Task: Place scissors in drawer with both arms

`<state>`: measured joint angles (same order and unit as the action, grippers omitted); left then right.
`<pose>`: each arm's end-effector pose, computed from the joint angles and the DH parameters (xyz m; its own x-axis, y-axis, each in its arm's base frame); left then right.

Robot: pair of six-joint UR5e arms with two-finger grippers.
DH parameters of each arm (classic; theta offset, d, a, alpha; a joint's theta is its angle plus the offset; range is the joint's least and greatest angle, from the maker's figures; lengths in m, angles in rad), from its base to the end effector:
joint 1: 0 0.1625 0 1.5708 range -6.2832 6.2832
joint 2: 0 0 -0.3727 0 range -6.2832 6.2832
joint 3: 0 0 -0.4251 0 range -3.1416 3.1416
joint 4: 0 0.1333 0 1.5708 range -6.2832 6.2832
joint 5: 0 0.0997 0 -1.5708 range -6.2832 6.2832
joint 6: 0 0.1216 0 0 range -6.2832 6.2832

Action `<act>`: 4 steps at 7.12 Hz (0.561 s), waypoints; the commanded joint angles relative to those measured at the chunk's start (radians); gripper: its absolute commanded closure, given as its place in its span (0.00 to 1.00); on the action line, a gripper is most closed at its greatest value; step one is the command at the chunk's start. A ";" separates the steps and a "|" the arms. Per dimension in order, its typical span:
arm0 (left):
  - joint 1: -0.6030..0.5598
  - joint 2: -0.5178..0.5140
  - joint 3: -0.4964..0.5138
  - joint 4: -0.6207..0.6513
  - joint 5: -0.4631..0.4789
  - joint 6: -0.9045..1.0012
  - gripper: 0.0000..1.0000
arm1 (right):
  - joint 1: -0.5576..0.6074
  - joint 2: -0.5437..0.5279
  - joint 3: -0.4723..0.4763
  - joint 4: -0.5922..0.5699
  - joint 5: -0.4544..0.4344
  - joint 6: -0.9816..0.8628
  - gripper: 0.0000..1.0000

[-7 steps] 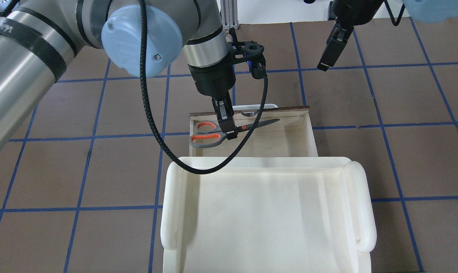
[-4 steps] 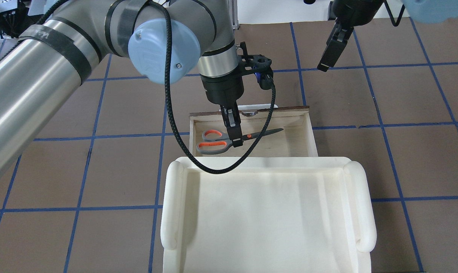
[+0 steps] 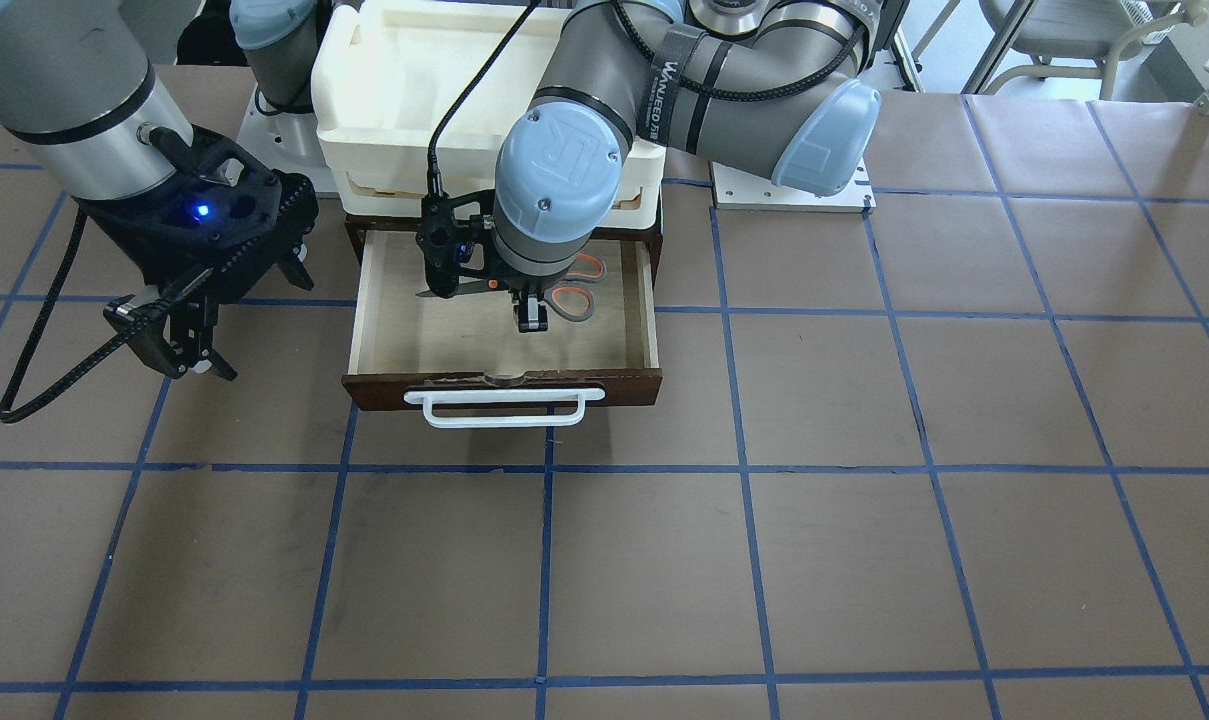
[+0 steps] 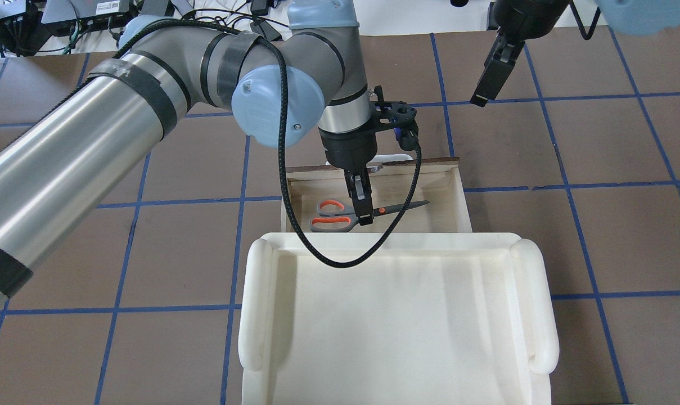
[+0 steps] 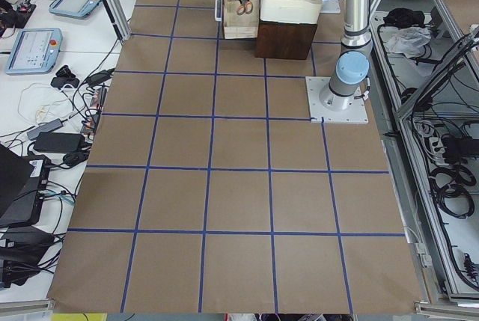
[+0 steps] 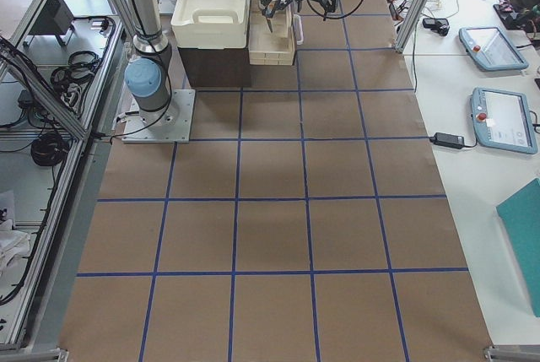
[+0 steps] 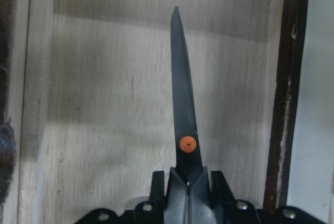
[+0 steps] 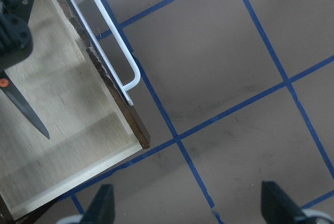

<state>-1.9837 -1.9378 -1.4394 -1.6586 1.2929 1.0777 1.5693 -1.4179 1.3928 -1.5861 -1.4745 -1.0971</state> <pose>-0.3952 -0.4868 0.2686 -0.0984 0.9099 0.4031 0.9868 0.1415 -0.0787 0.1441 -0.5865 0.4246 -0.4554 -0.8903 -0.0079 -0.8851 0.4537 -0.1039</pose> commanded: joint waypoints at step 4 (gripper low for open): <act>-0.041 -0.003 -0.030 0.006 0.002 -0.044 1.00 | 0.000 0.000 0.002 0.000 -0.003 0.010 0.00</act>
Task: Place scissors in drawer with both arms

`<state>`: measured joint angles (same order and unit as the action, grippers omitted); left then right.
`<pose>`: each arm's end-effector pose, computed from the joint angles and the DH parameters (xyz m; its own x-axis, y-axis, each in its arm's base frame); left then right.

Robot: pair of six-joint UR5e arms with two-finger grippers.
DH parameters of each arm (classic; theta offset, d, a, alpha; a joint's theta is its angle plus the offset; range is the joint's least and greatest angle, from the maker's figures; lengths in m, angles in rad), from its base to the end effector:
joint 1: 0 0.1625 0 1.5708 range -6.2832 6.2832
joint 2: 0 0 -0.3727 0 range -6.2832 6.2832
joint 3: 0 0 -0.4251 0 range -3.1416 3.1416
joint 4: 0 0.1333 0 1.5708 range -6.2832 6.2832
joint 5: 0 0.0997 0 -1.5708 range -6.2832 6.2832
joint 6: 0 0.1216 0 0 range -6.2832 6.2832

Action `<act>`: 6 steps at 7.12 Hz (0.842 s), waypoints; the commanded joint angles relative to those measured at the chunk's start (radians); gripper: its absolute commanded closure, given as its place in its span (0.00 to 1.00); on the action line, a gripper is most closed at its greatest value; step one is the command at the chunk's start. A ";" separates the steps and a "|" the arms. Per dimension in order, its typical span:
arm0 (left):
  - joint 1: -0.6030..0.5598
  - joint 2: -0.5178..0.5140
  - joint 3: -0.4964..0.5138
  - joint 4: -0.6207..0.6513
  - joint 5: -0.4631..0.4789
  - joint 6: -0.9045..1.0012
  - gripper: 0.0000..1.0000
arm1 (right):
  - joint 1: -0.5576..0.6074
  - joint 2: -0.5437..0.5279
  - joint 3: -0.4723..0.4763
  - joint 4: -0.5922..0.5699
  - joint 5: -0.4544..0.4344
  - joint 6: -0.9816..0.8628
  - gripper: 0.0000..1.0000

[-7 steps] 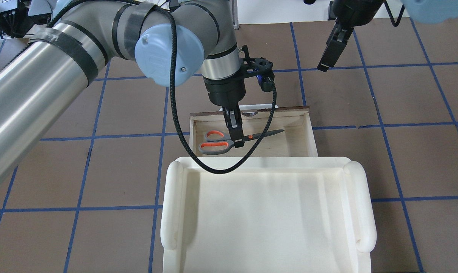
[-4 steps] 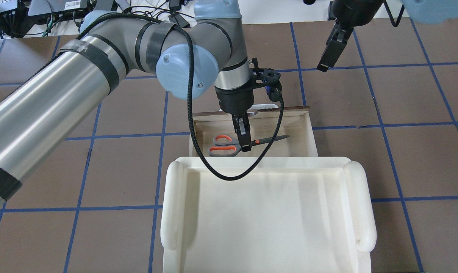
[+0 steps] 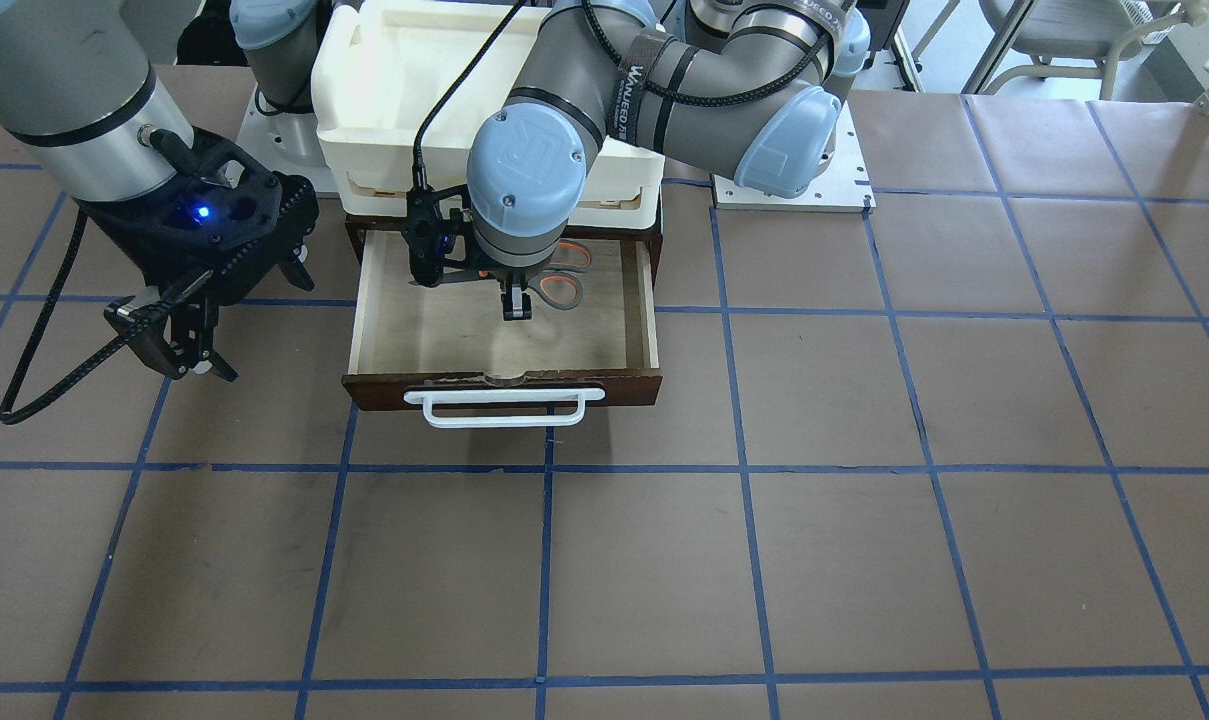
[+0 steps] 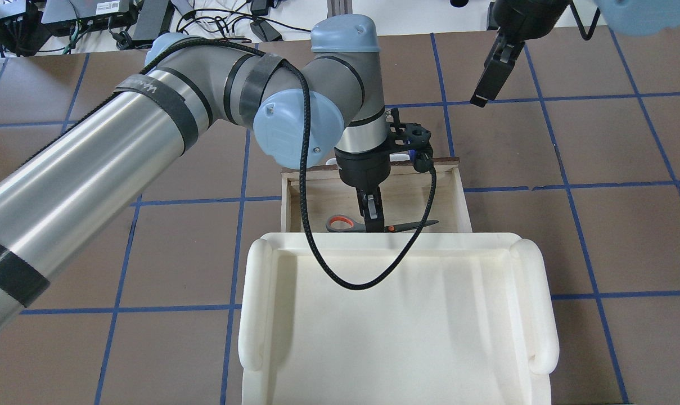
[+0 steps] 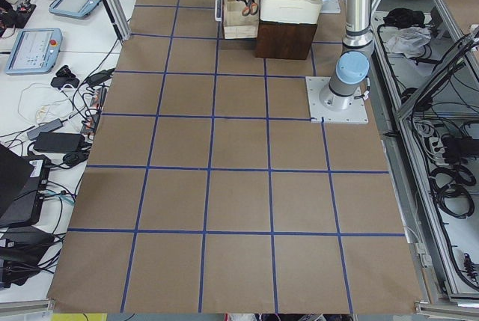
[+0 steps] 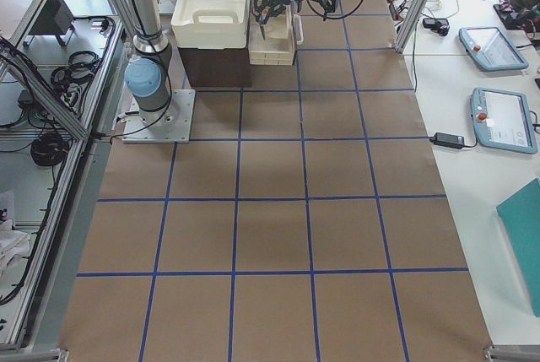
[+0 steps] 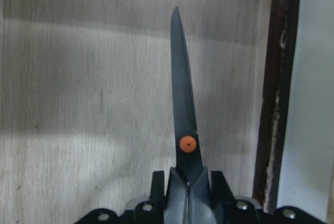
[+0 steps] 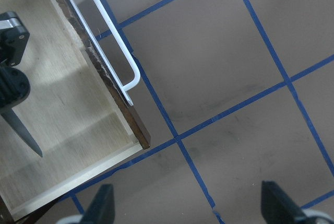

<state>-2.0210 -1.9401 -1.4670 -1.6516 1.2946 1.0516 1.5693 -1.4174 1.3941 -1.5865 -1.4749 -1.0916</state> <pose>-0.4104 -0.4667 0.2546 -0.0944 0.9017 0.4220 0.9901 0.1291 -0.0543 0.1441 -0.5865 0.4237 -0.4603 -0.8877 -0.0095 -0.8826 0.4587 -0.1029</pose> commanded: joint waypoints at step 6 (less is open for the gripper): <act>-0.002 -0.002 -0.004 -0.002 -0.020 -0.047 0.00 | -0.012 -0.015 -0.001 0.008 -0.050 0.467 0.00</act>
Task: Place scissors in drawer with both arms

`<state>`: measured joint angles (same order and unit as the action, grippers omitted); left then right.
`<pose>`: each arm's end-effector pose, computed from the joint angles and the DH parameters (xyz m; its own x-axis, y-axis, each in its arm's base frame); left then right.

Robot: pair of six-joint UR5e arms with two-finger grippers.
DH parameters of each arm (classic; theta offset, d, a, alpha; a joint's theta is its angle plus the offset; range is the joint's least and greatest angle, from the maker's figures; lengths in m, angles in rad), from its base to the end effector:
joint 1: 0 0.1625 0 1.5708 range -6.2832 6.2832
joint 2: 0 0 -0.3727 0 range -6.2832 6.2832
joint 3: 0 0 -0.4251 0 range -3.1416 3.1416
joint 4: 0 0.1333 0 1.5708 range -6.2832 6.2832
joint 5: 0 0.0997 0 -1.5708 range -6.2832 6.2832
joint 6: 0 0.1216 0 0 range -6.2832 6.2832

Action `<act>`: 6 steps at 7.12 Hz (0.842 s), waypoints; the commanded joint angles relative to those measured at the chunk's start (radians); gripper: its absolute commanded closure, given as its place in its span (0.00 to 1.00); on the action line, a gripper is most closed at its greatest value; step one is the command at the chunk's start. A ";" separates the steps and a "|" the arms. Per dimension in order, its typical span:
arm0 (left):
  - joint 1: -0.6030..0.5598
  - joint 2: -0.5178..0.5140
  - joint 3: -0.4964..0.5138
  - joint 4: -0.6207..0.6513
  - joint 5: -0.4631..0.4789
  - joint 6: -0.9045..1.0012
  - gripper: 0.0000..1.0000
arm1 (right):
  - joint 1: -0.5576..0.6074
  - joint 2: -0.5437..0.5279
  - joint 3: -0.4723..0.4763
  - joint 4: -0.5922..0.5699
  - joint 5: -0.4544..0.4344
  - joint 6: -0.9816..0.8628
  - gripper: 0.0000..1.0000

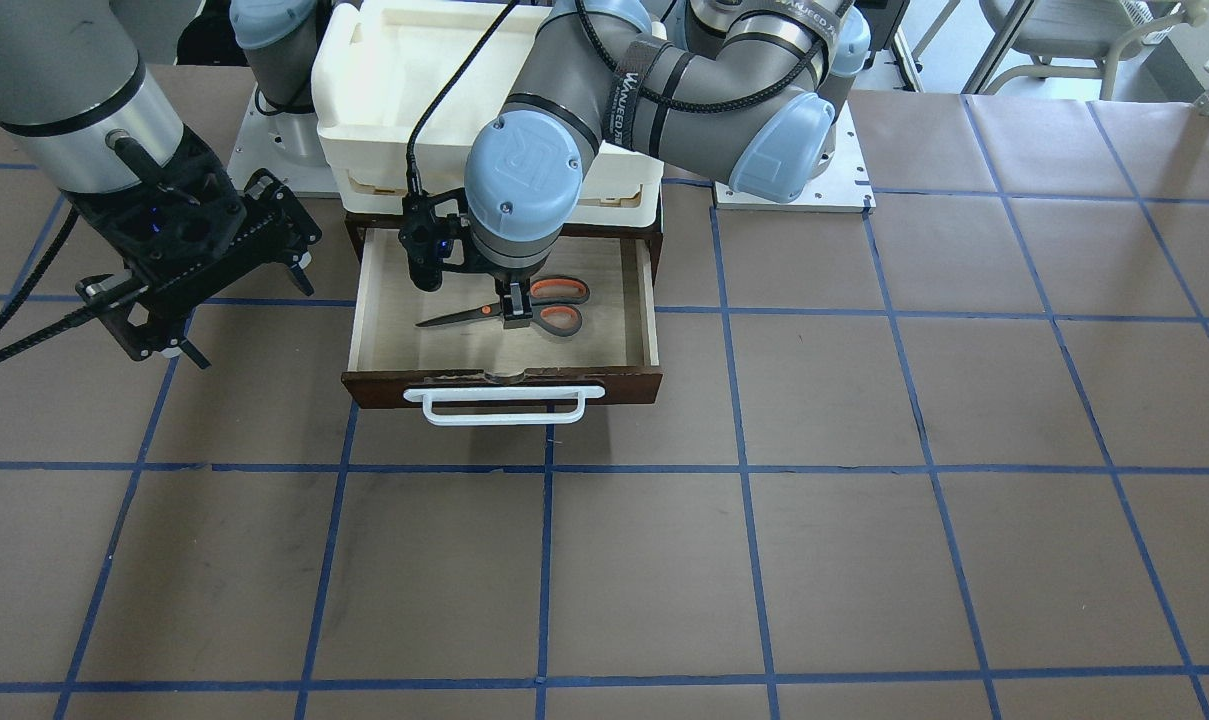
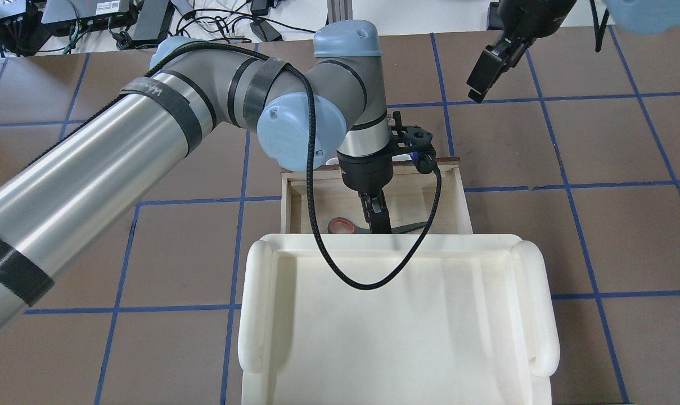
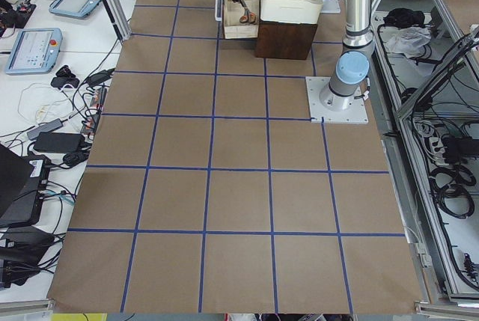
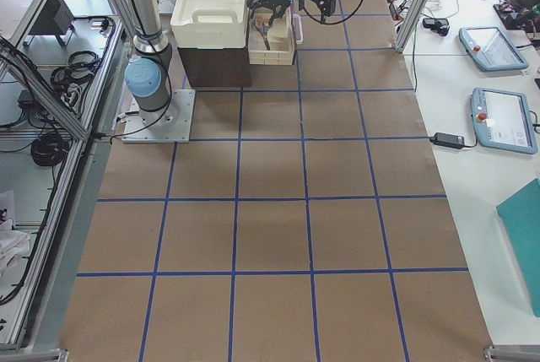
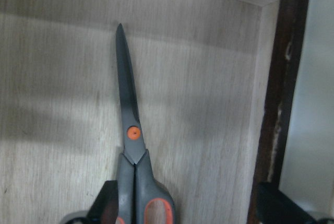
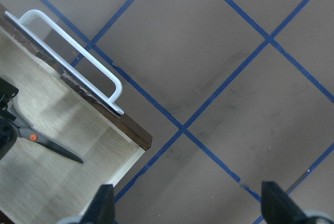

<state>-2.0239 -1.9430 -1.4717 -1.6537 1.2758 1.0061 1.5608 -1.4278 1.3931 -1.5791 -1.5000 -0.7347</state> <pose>-0.4133 -0.4636 0.2512 -0.1375 0.8873 0.4403 0.9838 0.1741 -0.0437 0.1361 -0.5842 0.4292 -0.7469 -0.6646 -0.0236 -0.6613 0.7460 -0.0793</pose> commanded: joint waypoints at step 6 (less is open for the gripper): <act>0.114 0.100 0.090 -0.012 0.007 -0.029 0.00 | -0.013 -0.022 0.000 -0.002 -0.092 0.391 0.00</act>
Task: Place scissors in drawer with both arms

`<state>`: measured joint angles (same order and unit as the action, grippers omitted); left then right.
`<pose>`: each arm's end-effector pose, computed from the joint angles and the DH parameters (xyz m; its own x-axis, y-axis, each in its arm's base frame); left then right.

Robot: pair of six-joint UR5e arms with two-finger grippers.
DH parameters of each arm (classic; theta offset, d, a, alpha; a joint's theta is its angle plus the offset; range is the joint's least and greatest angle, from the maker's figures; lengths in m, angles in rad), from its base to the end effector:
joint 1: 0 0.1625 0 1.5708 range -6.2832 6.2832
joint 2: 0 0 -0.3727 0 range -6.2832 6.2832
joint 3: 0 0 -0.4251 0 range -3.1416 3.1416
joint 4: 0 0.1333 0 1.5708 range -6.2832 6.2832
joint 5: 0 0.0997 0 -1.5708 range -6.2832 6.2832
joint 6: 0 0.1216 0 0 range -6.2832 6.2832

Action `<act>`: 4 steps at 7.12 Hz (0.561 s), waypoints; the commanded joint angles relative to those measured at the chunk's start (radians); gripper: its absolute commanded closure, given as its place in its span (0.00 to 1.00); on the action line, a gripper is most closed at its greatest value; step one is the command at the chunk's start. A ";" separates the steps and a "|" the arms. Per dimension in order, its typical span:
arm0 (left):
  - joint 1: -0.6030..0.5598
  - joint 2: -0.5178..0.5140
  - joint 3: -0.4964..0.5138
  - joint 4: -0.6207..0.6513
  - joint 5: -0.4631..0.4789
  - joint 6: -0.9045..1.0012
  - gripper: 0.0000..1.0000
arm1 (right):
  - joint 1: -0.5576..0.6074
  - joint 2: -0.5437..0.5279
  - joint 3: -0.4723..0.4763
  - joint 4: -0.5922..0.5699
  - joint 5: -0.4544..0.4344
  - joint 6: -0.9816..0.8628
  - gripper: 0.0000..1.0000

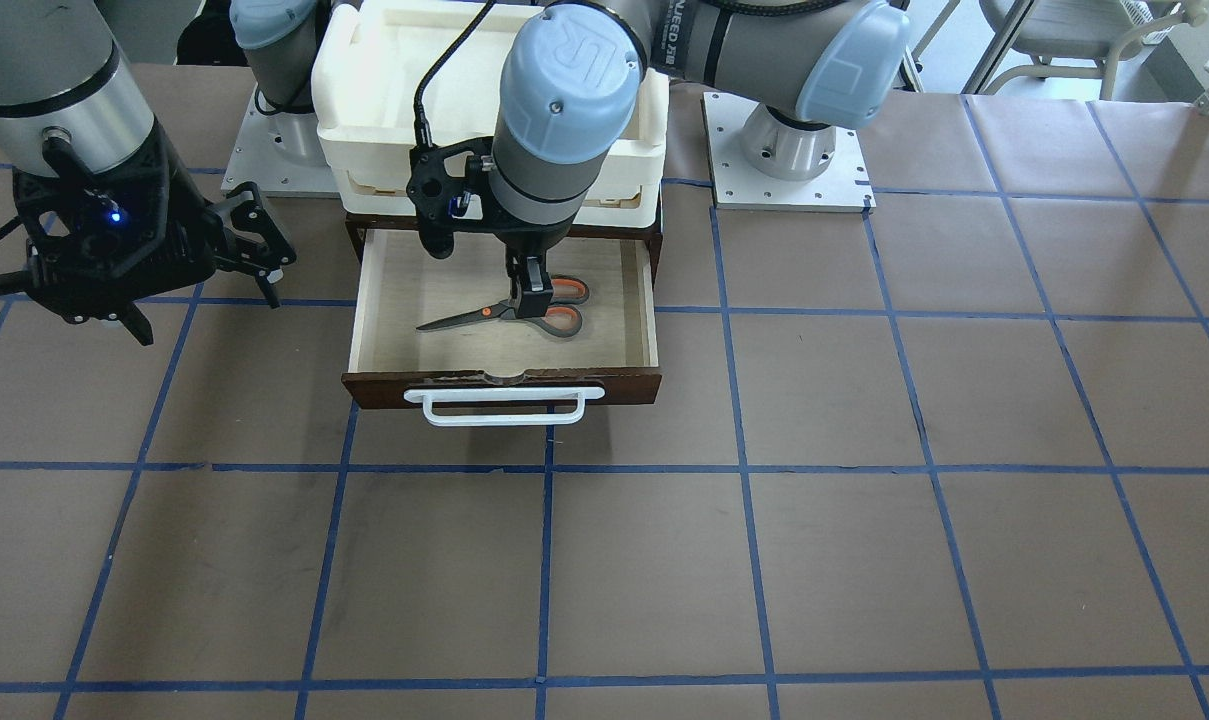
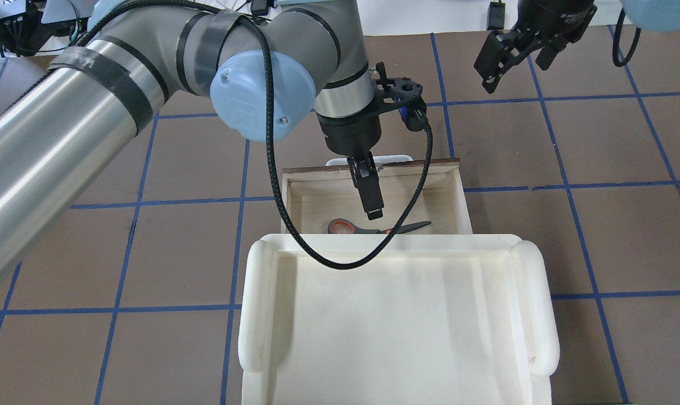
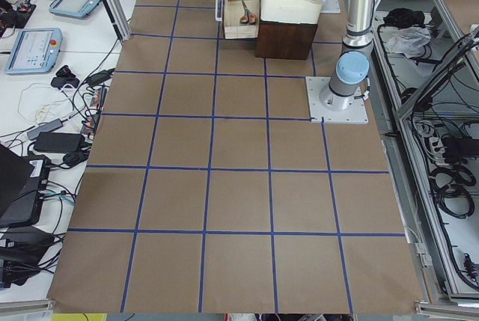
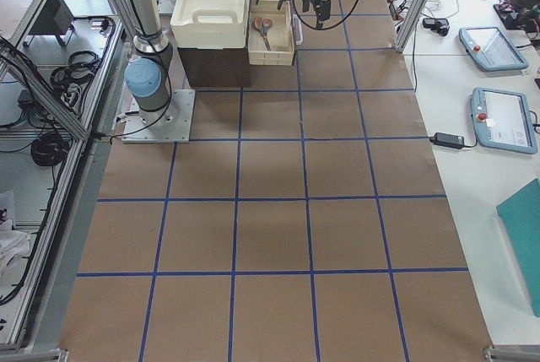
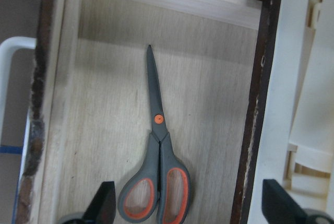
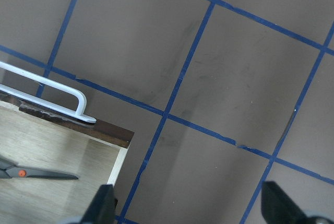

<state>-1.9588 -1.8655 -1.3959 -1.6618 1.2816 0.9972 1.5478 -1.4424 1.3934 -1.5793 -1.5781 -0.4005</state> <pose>-0.3838 -0.4950 0.3335 -0.1830 0.9271 0.3271 0.9650 0.2330 -0.1207 0.1191 -0.5817 0.4373 -0.9295 -0.3676 0.0291 -0.3686 0.9282 -0.0501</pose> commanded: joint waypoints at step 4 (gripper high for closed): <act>0.318 0.132 0.008 0.008 0.022 -0.151 0.00 | -0.003 -0.007 -0.001 0.018 0.003 0.227 0.00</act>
<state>-1.7312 -1.7719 -1.3854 -1.6591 1.3009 0.9094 1.5467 -1.4495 1.3928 -1.5691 -1.5785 -0.2035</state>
